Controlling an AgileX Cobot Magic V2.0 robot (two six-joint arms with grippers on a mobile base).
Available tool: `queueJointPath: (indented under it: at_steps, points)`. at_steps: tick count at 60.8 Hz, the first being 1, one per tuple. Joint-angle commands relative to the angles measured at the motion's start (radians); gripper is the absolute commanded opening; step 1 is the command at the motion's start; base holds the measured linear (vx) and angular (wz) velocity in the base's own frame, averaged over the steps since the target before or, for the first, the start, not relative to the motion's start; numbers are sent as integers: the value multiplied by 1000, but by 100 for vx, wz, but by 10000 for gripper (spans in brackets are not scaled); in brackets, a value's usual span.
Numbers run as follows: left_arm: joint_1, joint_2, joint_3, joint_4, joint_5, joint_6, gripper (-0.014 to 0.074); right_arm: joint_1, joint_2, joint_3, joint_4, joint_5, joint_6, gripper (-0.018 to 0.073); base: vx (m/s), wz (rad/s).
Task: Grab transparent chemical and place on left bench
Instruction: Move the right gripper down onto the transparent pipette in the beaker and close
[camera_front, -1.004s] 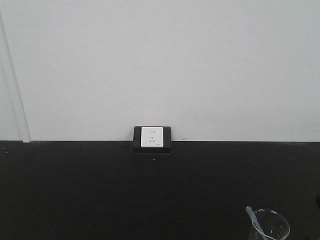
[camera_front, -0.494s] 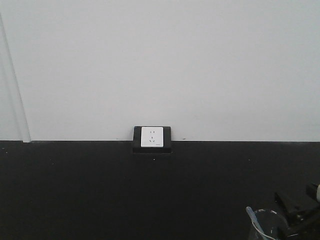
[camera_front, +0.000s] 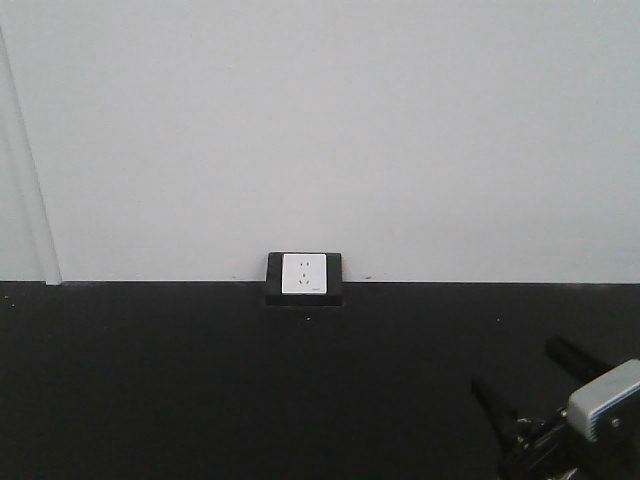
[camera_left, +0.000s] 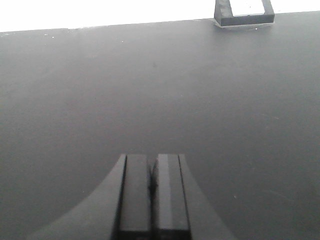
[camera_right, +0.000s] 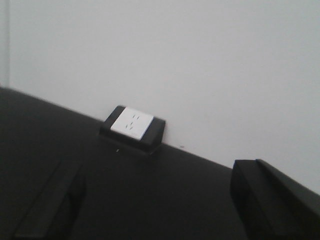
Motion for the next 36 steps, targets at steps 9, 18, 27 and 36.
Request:
queueJointPath:
  at_steps: [9, 18, 27, 36]
  points:
    - [-2, -19, 16, -1, -78, -8, -3, 0, 137, -29, 1, -157, -85, 526, 0, 0]
    - [-2, -19, 16, -1, -78, -8, -3, 0, 203, -41, 8, -223, -92, 497, 0, 0]
    - [-2, -19, 16, -1, -78, -8, -3, 0, 257, -72, 12, -227, -93, 480, 0, 0]
    - [-2, -19, 16, -1, -78, -8, -3, 0, 281, -82, 40, -218, -93, 452, 0, 0]
